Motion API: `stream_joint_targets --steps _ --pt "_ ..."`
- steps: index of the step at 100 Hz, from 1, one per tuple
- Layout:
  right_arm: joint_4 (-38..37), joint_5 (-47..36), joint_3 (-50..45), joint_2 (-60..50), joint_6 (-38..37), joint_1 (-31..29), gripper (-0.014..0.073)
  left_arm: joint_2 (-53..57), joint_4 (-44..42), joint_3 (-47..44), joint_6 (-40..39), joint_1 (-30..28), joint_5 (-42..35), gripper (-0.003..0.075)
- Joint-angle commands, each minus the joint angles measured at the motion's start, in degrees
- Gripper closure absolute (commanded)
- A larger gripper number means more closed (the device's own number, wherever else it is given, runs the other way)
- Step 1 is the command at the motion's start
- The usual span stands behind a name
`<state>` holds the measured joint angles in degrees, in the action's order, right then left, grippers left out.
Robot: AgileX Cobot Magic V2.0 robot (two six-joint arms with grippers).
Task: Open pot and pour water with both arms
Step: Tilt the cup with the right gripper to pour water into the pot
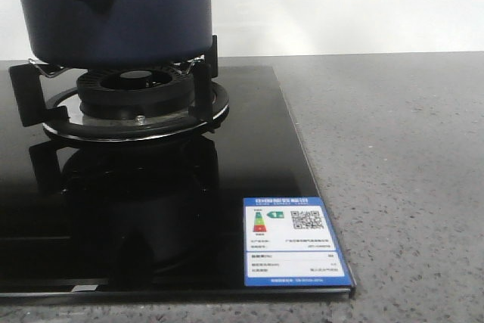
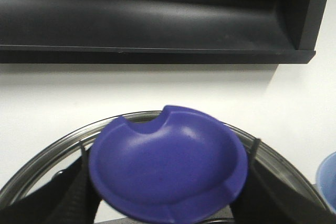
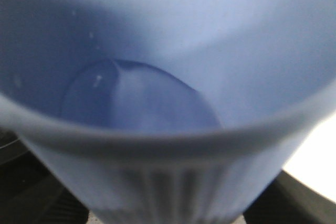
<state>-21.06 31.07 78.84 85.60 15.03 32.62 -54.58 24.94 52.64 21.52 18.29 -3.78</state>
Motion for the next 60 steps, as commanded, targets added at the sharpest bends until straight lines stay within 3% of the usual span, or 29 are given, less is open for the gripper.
stream_joint_targets --steps 1,30,60 --pt "-5.1 -1.8 5.1 -0.4 0.0 1.3 0.0218 1.0 -0.2 2.2 -0.2 -0.3 -5.9 0.0358" --pt "-23.0 2.4 9.6 4.1 0.0 5.8 0.0218 1.0 -0.2 2.2 -0.2 -0.3 -5.9 0.0358" --pt "-32.1 0.9 9.6 4.5 0.0 6.4 0.0218 1.0 -0.2 2.2 -0.2 -0.3 -5.9 0.0358"
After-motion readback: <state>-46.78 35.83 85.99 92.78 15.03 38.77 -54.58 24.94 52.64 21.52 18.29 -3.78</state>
